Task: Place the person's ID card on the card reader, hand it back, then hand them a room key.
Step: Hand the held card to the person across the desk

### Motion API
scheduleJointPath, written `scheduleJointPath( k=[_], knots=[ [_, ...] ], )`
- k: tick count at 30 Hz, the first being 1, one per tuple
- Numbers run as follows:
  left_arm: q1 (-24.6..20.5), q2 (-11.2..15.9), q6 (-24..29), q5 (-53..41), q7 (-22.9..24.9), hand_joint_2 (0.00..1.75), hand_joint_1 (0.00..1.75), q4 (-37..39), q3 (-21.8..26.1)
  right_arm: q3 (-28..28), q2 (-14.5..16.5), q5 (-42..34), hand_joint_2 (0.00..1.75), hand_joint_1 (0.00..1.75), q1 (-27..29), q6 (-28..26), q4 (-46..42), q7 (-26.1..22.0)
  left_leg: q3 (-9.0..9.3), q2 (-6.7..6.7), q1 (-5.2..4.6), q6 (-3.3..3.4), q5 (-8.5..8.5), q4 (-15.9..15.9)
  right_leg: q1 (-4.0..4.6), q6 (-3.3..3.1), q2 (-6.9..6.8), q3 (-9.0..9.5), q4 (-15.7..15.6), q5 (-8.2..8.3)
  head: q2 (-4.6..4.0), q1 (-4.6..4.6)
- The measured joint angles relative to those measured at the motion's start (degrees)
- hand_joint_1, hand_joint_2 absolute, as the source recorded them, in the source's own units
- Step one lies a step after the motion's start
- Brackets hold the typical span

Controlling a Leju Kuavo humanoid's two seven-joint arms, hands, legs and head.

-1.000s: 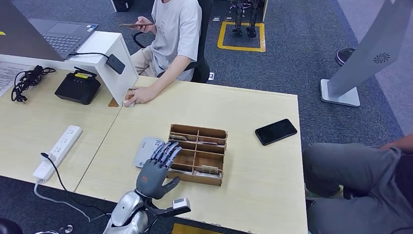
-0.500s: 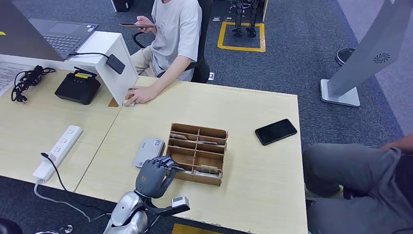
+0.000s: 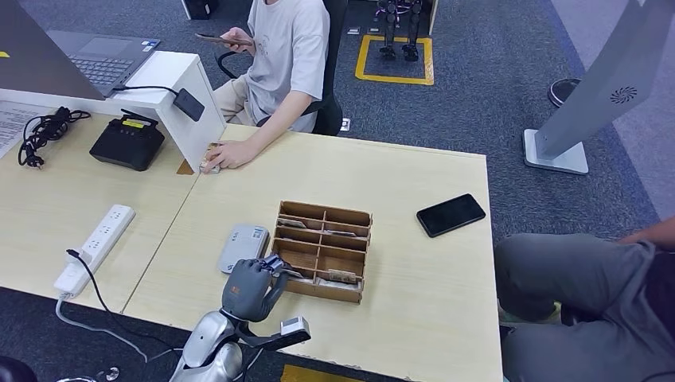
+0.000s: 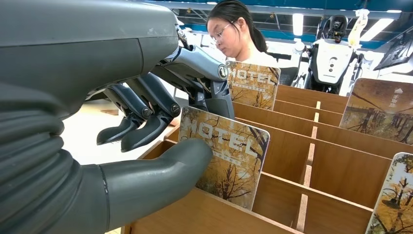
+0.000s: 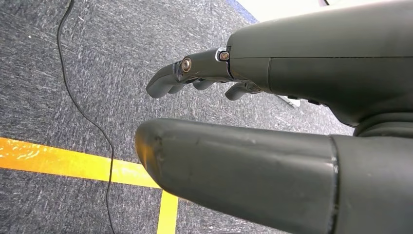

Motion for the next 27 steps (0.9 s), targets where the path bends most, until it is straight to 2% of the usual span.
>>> scheduleJointPath(
  k=[6,12,15,17,22,27],
  knots=[
    [-0.07,0.01,0.02,0.8,-0.15,1.75,1.75,0.16,-0.07,-0.01,-0.01,0.01,0.0,0.0,0.0,0.0,0.0,0.01,0.0,0.0,0.0,0.0,0.0,0.0,0.0,0.0,0.0,0.0,0.0,0.0,0.0,0.0],
    [-1.15,0.93,0.0,5.72,-0.18,1.75,1.75,0.37,-0.88,-0.02,0.0,0.58,0.0,0.0,0.0,0.02,0.0,0.0,0.01,0.0,0.0,0.0,0.02,0.0,0.0,0.0,0.0,-0.01,0.0,0.0,0.0,0.0],
    [-3.17,2.97,-1.22,10.66,2.37,1.75,1.75,-1.38,-3.08,-0.03,-0.01,0.91,0.0,0.0,0.0,0.02,0.0,-0.1,0.0,0.0,0.02,0.0,0.09,0.0,0.02,-0.05,-0.01,-0.03,0.0,0.04,0.0,0.0],
    [-5.55,5.11,-3.92,15.15,5.19,1.75,1.75,-4.13,-5.46,-0.03,-0.02,1.04,0.0,0.0,0.01,0.02,0.0,-0.25,-0.02,-0.04,0.04,-0.01,0.16,0.0,0.04,-0.11,-0.05,-0.04,0.01,0.08,0.0,0.0],
    [-13.35,9.76,-15.56,26.29,9.56,1.75,1.75,-14.3,-9.65,-0.14,-0.02,0.89,0.0,0.0,0.01,-0.09,0.0,-1.16,-0.06,-0.09,0.08,-0.05,0.25,0.0,0.1,-0.12,-0.09,-0.03,0.03,0.19,0.0,0.02],
    [-15.75,11.73,-17.08,27.11,10.31,1.75,1.73,-19.9,-11.53,-0.24,-0.01,0.85,0.0,0.0,0.02,-0.11,0.02,-1.22,-0.01,-0.02,0.07,-0.05,0.24,0.0,0.09,-0.12,-0.01,-0.02,0.02,0.19,0.0,0.01]
  ],
)
